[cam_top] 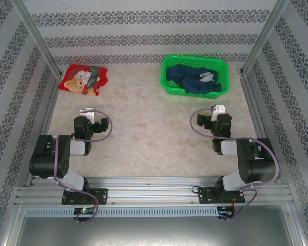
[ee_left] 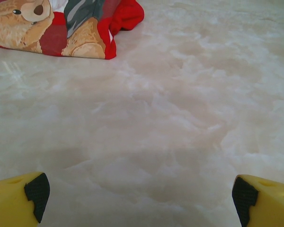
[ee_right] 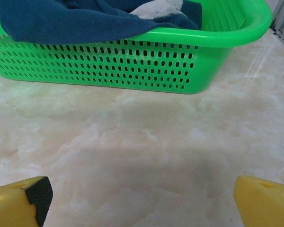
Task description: Fold and stack the t-shirts
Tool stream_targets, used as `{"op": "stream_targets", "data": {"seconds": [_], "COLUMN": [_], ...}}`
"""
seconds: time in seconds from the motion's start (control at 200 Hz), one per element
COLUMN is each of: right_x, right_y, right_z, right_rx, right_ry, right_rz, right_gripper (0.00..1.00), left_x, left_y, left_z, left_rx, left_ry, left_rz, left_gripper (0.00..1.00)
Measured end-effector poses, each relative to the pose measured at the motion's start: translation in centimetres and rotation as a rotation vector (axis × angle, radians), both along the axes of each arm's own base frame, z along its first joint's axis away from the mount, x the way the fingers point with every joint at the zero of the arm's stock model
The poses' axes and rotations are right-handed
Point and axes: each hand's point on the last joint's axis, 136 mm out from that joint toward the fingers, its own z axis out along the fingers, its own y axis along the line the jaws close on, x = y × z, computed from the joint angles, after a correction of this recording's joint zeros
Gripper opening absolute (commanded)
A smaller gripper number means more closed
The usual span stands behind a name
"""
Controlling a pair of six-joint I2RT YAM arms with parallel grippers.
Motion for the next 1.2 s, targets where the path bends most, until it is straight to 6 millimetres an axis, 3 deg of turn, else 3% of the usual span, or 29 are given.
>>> {"op": "stream_targets", "data": {"seconds": [0.385, 0.45, 0.515, 0.595, 0.664, 0.724, 0.794, 0.864, 0.949, 1.014, 1.084, 1.199], "right_x": [0.1, -0.2, -0.5, -1.5, -3.1, -4.3, -5.2, -5.8, -6.7, -7.5, -8.1, -8.5], "right_y": [0.1, 0.6, 1.6, 3.1, 4.7, 6.0, 7.6, 9.0, 10.6, 11.5, 12.3, 13.1], "right_z": [0.4, 1.9, 6.4, 14.3, 19.4, 21.5, 21.7, 20.1, 17.3, 16.0, 15.5, 16.0], "right_rx": [-0.007, -0.012, 0.014, 0.069, 0.126, 0.169, 0.214, 0.248, 0.275, 0.286, 0.297, 0.32], "right_ry": [0.001, 0.039, -0.005, -0.133, -0.211, -0.221, -0.167, -0.074, 0.052, 0.118, 0.165, 0.189], "right_rz": [0.002, 0.002, 0.018, 0.048, 0.094, 0.136, 0.177, 0.205, 0.237, 0.254, 0.271, 0.288], "right_gripper": [0.98, 0.98, 0.98, 0.98, 0.98, 0.98, 0.98, 0.98, 0.98, 0.98, 0.98, 0.98], "left_x": [0.2, 0.1, 1.0, 3.0, 5.0, 6.9, 9.4, 11.6, 13.8, 15.1, 16.2, 17.3], "left_y": [-0.1, -0.2, -0.3, -0.4, -0.4, -0.3, -0.3, -0.2, -0.2, -0.2, -0.2, 0.1], "left_z": [0.2, 1.4, 5.2, 12.6, 18.7, 22.4, 23.8, 22.0, 17.3, 13.4, 10.0, 6.2], "left_rx": [-0.001, -0.002, -0.015, -0.035, -0.054, -0.071, -0.09, -0.109, -0.145, -0.168, -0.189, -0.216], "left_ry": [0.001, 0.026, -0.004, -0.091, -0.14, -0.143, -0.103, -0.011, 0.151, 0.271, 0.369, 0.466], "left_rz": [-0.005, -0.002, 0.006, 0.01, 0.018, 0.033, 0.039, 0.052, 0.075, 0.093, 0.113, 0.148], "left_gripper": [1.0, 1.0, 1.0, 1.0, 1.0, 1.0, 0.96, 0.87, 0.57, 0.41, 0.32, 0.3]}}
